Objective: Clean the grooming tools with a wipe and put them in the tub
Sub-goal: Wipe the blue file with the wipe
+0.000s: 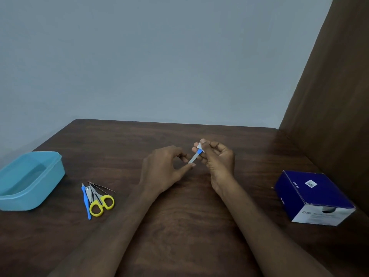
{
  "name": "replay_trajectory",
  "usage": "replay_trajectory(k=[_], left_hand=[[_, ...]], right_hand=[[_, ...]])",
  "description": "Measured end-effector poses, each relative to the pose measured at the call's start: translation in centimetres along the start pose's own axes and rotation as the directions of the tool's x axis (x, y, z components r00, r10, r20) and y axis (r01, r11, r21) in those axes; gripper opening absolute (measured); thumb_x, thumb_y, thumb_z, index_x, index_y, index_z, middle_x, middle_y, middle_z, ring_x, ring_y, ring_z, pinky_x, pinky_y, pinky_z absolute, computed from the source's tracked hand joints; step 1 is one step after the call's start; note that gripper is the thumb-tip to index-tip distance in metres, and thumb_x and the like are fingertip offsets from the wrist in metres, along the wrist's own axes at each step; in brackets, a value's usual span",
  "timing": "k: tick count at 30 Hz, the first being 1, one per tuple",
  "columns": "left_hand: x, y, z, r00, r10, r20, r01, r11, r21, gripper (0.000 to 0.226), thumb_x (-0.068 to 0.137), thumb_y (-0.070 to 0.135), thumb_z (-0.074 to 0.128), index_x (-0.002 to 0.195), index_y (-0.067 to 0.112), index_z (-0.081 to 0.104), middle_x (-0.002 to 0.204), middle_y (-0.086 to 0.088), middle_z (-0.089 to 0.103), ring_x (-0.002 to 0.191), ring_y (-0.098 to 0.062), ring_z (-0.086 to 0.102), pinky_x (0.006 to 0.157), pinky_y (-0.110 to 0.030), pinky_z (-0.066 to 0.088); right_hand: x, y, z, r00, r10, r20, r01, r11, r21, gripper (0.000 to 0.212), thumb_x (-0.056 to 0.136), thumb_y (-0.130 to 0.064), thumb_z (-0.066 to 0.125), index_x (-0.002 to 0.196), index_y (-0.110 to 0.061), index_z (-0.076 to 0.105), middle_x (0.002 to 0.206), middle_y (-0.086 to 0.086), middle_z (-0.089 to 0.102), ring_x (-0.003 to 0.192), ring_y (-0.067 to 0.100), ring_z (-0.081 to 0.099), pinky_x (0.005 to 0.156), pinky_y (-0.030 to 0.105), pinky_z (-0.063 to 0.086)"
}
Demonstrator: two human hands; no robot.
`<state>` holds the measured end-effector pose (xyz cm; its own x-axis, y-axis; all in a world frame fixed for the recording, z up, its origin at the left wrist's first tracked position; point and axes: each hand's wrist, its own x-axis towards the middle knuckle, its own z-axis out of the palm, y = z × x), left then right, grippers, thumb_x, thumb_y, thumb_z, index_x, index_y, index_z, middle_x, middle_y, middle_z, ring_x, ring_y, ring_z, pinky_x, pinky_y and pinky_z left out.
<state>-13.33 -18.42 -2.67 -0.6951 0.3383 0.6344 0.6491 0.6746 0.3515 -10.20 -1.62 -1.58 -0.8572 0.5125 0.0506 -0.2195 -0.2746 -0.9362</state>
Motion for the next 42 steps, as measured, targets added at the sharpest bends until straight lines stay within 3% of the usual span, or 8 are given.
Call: replay_trajectory(k=[9, 13, 19, 25, 31, 34, 37, 42], left_hand=[[0.0, 0.1, 0.2, 0.995, 0.023, -0.097, -0.01, 0.99, 0.138, 0.015, 0.097, 0.05, 0.069, 0.106, 0.044, 0.08, 0.086, 0.015, 0.073, 0.076, -0.01, 0.07, 0.055, -0.026, 0.047], [-0.1, 0.1, 0.1, 0.996, 0.027, -0.087, -0.021, 0.997, 0.077, 0.012, 0.095, 0.045, 0.074, 0.102, 0.038, 0.082, 0.09, 0.016, 0.078, 0.081, -0.012, 0.074, 0.059, -0.028, 0.051], [0.1, 0.0, 0.1, 1.0, 0.011, -0.027, -0.01, 0.999, 0.031, 0.016, 0.096, 0.049, 0.071, 0.105, 0.039, 0.08, 0.093, 0.022, 0.077, 0.081, -0.007, 0.071, 0.061, -0.026, 0.048], [0.2, -0.1, -0.2, 0.992, -0.109, 0.058, 0.116, 0.982, -0.147, 0.017, 0.097, 0.048, 0.07, 0.084, 0.04, 0.078, 0.061, 0.031, 0.062, 0.056, 0.002, 0.059, 0.056, -0.024, 0.037], [0.1, 0.8, -0.8, 0.99, -0.041, 0.135, 0.074, 0.966, -0.248, 0.02, 0.099, 0.037, 0.074, 0.08, 0.034, 0.079, 0.056, 0.033, 0.061, 0.049, -0.003, 0.06, 0.052, -0.025, 0.038], [0.3, 0.6, -0.7, 0.986, -0.056, 0.158, 0.106, 0.938, -0.331, 0.021, 0.099, 0.034, 0.075, 0.078, 0.032, 0.078, 0.054, 0.022, 0.065, 0.045, -0.008, 0.063, 0.053, -0.033, 0.051], [0.4, -0.1, -0.3, 0.98, -0.104, 0.17, 0.159, 0.921, -0.357, 0.022, 0.099, 0.038, 0.074, 0.077, 0.033, 0.077, 0.055, 0.006, 0.069, 0.045, -0.011, 0.064, 0.056, -0.036, 0.054], [0.5, -0.5, 0.0, 0.978, -0.096, 0.188, 0.163, 0.909, -0.383, 0.019, 0.098, 0.039, 0.075, 0.081, 0.032, 0.078, 0.066, 0.005, 0.076, 0.047, -0.011, 0.066, 0.057, -0.035, 0.056]], right_hand=[[0.0, 0.2, 0.2, 0.998, -0.029, 0.057, 0.027, 0.999, 0.044, 0.025, 0.084, -0.006, 0.089, 0.104, -0.001, 0.074, 0.093, 0.016, 0.082, 0.09, 0.029, 0.081, 0.074, 0.029, 0.064], [0.5, 0.6, 0.1, 0.997, -0.066, 0.04, 0.067, 0.997, -0.031, 0.024, 0.083, -0.017, 0.092, 0.095, -0.005, 0.076, 0.089, 0.015, 0.082, 0.082, 0.03, 0.079, 0.08, 0.04, 0.064], [0.6, 0.4, 0.0, 0.999, -0.051, -0.01, 0.051, 0.999, -0.008, 0.026, 0.096, -0.029, 0.08, 0.09, -0.004, 0.076, 0.085, 0.015, 0.081, 0.065, 0.017, 0.072, 0.063, 0.028, 0.061], [0.6, 0.9, 0.0, 0.995, -0.07, 0.076, 0.071, 0.997, -0.009, 0.016, 0.09, -0.011, 0.085, 0.098, -0.001, 0.076, 0.093, 0.02, 0.081, 0.074, 0.022, 0.074, 0.066, 0.028, 0.058], [0.9, 0.9, -0.3, 0.997, -0.078, 0.012, 0.079, 0.992, -0.097, 0.026, 0.095, -0.029, 0.081, 0.093, -0.003, 0.075, 0.084, 0.011, 0.081, 0.061, 0.014, 0.065, 0.063, 0.028, 0.057], [1.0, 1.1, -0.2, 0.997, -0.079, 0.025, 0.081, 0.993, -0.081, 0.026, 0.096, -0.029, 0.08, 0.092, -0.003, 0.076, 0.088, 0.015, 0.081, 0.065, 0.017, 0.065, 0.065, 0.029, 0.057], [1.0, 1.3, -0.1, 0.993, -0.058, 0.098, 0.062, 0.997, -0.039, 0.013, 0.093, -0.015, 0.082, 0.099, -0.005, 0.076, 0.094, 0.015, 0.081, 0.066, 0.015, 0.065, 0.068, 0.027, 0.056], [0.8, 1.2, 0.0, 0.99, -0.071, 0.12, 0.078, 0.995, -0.057, 0.014, 0.089, -0.009, 0.085, 0.1, -0.006, 0.075, 0.088, 0.009, 0.08, 0.064, 0.012, 0.069, 0.067, 0.026, 0.056]])
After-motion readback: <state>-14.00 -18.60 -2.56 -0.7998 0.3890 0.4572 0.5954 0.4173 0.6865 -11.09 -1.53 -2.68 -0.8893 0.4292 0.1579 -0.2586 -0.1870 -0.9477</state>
